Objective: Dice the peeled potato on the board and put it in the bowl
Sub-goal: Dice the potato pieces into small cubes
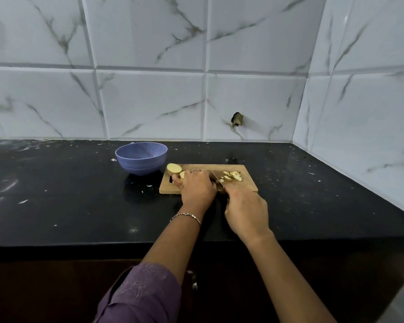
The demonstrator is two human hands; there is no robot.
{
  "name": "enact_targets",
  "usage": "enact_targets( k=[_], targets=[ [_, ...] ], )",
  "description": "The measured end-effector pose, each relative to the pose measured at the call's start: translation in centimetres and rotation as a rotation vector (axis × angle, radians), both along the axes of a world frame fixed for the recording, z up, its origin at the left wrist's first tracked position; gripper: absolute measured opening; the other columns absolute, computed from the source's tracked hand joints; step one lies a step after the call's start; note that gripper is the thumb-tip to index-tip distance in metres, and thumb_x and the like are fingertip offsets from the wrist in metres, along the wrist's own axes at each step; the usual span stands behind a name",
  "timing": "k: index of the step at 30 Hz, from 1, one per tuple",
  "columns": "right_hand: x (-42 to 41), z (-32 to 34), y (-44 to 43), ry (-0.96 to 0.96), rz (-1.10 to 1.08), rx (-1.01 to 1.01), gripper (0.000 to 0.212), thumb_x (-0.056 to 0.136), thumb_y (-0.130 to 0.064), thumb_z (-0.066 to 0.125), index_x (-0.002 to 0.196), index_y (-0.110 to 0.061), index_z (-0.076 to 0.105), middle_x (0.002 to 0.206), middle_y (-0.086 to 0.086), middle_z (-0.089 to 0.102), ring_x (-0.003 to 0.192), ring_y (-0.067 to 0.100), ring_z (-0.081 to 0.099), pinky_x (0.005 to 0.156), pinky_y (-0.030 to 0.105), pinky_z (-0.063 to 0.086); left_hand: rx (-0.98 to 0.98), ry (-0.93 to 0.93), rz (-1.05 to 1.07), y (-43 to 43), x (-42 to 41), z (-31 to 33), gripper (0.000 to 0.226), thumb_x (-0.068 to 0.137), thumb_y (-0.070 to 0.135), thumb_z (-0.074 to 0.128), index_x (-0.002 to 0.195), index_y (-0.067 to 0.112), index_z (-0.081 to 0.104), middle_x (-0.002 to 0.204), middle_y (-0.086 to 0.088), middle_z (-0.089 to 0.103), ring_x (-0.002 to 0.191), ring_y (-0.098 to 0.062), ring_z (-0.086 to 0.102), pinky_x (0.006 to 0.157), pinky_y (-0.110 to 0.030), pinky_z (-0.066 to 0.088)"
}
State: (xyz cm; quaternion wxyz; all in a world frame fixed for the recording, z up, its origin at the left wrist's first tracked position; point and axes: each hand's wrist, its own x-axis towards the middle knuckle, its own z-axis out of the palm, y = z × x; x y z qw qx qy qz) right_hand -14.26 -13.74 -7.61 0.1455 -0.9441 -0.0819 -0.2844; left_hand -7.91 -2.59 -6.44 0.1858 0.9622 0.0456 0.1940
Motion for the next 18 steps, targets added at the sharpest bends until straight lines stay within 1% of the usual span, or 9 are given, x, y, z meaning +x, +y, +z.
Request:
enact_targets(
  k=[3,6,8,10,13,16,18],
  targets=[
    [0.3,0.2,0.1,0.005,-0.014,-0.014,0.027,0.09,-0.006,0.053,0.107,-0.024,0.062,0.099,-0.006,0.067,0.086,0.018,0.066,0.067,0.032,0.053,0.015,-0.036,-0.018,-0.1,0.2,-0.1,0.026,0.095,0.026,0.052,0.112,0.033,0.071,0.115,0.004,0.064,0.121,-0.021,0.045,0.11,-0.057,0.01],
    [0.7,0.4,0.1,0.012,-0.049,-0.006,0.025,0.09,-0.006,0.052,0.106,-0.023,0.062,0.1,-0.006,0.066,0.087,0.02,0.064,0.066,0.032,0.049,0.015,-0.062,-0.025,0.0,0.4,-0.3,0.029,0.094,0.02,0.053,0.111,0.036,0.071,0.112,0.006,0.067,0.119,-0.02,0.047,0.111,-0.057,0.014],
    [0.9,0.5,0.1,0.017,-0.073,0.015,0.022,0.092,-0.007,0.053,0.106,-0.022,0.061,0.098,-0.005,0.065,0.086,0.02,0.064,0.063,0.031,0.046,0.018,-0.073,-0.017,0.1,0.5,-0.3,0.027,0.093,0.02,0.054,0.108,0.035,0.072,0.11,0.006,0.068,0.117,-0.019,0.05,0.111,-0.057,0.015],
    [1.1,0.5,0.0,0.016,-0.098,0.06,0.017,0.092,-0.01,0.055,0.103,-0.022,0.062,0.097,-0.003,0.063,0.082,0.02,0.063,0.06,0.029,0.04,0.011,-0.084,-0.013,0.1,0.6,-0.4,0.024,0.093,0.023,0.055,0.106,0.033,0.072,0.108,0.006,0.069,0.115,-0.018,0.053,0.11,-0.056,0.015],
    [1.0,0.7,-0.4,0.029,-0.096,0.176,0.011,0.093,-0.015,0.057,0.098,-0.023,0.062,0.09,-0.004,0.062,0.079,0.021,0.062,0.062,0.028,0.038,0.003,-0.097,-0.017,0.1,0.8,-0.4,0.022,0.093,0.026,0.057,0.105,0.033,0.073,0.106,0.007,0.07,0.114,-0.018,0.054,0.108,-0.054,0.016],
    [0.5,0.9,-0.9,0.054,-0.061,0.233,0.009,0.094,-0.018,0.059,0.1,-0.023,0.064,0.088,-0.004,0.061,0.069,0.015,0.049,0.061,0.026,0.035,0.012,-0.097,-0.026,0.1,1.0,-0.4,0.02,0.093,0.027,0.057,0.104,0.031,0.073,0.105,0.007,0.07,0.114,-0.017,0.054,0.107,-0.054,0.017],
    [0.2,1.0,-1.0,0.062,-0.04,0.237,0.012,0.094,-0.02,0.06,0.104,-0.024,0.066,0.084,-0.007,0.058,0.068,0.012,0.046,0.061,0.024,0.035,0.02,-0.097,-0.023,0.1,1.0,-0.4,0.019,0.092,0.026,0.056,0.101,0.03,0.073,0.103,0.008,0.07,0.113,-0.017,0.055,0.108,-0.055,0.017]
  ],
)
